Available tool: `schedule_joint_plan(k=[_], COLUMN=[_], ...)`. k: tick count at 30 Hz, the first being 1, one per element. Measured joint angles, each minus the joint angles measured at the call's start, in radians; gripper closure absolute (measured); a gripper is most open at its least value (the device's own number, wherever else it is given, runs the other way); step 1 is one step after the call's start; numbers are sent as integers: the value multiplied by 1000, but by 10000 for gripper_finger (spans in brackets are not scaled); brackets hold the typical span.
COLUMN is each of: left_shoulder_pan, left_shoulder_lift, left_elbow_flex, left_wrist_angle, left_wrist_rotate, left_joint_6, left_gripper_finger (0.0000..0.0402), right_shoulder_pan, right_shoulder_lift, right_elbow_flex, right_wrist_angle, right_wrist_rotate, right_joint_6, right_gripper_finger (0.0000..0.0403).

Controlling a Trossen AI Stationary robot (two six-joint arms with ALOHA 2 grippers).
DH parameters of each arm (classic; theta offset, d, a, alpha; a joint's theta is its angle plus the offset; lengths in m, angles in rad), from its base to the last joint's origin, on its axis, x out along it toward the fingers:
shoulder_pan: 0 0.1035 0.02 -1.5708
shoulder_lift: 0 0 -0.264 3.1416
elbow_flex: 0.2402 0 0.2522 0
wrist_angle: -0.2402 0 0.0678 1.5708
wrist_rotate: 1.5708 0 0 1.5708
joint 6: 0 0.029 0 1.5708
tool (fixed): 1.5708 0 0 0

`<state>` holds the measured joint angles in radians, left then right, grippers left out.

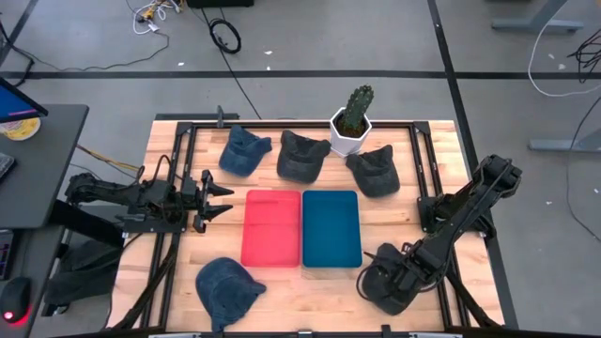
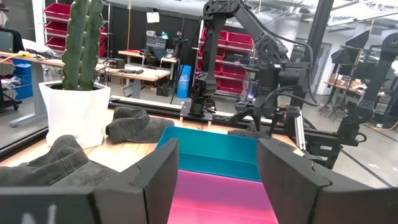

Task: Pick & Place hat
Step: Put the bottom black cap into the blue bin

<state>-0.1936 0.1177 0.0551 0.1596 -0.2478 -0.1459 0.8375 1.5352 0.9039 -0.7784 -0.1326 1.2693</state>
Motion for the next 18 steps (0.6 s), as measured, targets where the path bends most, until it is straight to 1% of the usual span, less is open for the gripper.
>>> schedule_joint_plan(k=[2,3,5,6,7,10,13,16,18], left_shoulder_pan=[0,0,0,0,0,0,0,0,0], left_shoulder_lift=[0,0,0,0,0,0,0,0,0], left_elbow_flex=[0,0,0,0,0,0,0,0,0], left_wrist_angle=[0,0,0,0,0,0,0,0,0], left_wrist_rotate=[0,0,0,0,0,0,0,0,0], left_joint_6=[0,0,0,0,0,0,0,0,0], left_gripper_finger=[181,181,181,181,181,181,181,181,181], right_shoulder_pan=[0,0,0,0,0,0,8,9,9], right_shoulder_lift=[0,0,0,0,0,-3,-22,-50,-68], right_elbow_flex=[0,0,0,0,0,0,17,70,116], right_wrist_angle=[13,21,27,25,24,22,-15,-98,-176], right_wrist_rotate=[-11,-20,-42,-58,-72,-105,-112,-112,-91], right_joint_6=[-24,-38,-57,-63,-72,-74,-83,-111,-125], right_gripper_finger=[280,302,360,380,388,389,396,397,399])
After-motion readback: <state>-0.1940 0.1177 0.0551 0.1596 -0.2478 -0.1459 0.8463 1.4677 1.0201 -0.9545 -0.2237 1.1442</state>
